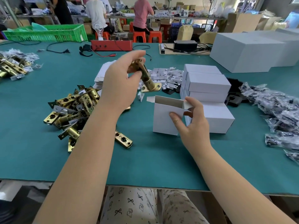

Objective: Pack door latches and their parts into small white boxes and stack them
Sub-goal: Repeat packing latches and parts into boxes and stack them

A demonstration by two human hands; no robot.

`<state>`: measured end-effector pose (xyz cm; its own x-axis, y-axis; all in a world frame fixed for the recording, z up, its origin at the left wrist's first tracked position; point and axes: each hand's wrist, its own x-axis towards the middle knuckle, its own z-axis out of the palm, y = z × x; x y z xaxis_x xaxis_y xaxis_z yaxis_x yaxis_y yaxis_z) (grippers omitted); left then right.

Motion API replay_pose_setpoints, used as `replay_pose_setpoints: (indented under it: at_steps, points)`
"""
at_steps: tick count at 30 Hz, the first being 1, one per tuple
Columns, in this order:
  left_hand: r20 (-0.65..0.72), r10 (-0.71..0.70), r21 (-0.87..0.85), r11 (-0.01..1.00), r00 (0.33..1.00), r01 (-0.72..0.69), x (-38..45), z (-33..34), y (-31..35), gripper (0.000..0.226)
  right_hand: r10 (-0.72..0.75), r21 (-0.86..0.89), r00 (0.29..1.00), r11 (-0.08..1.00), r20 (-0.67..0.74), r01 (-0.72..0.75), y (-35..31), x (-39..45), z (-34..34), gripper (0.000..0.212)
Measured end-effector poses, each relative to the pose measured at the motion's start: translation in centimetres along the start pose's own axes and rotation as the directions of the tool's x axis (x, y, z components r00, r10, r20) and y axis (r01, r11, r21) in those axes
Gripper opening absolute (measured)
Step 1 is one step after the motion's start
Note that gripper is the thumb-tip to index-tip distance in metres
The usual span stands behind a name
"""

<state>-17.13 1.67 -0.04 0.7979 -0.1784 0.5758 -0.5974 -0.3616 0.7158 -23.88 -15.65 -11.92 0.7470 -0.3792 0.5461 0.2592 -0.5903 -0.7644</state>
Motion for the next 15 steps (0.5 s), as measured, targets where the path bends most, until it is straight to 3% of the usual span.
replay_pose_setpoints:
  at_steps: [5,8,15]
  points:
    - [0.123,0.097,-0.212,0.975,0.988,-0.069,0.3,1.3,1.1,0.048,0.017,-0.003,1.000,1.000,0.011,-0.017,0.1,0.1,0.3,0.059]
    - [0.215,0.155,-0.154,0.980,0.964,-0.123,-0.1,2.4,1.4,0.048,0.025,0.023,1.000,0.999,-0.007,-0.025,0.2,0.2,0.3,0.063]
    - [0.213,0.191,-0.109,0.979,0.958,-0.171,-0.6,1.8,1.0,0.048,0.028,0.032,1.000,0.999,-0.006,-0.028,0.4,0.2,0.4,0.063]
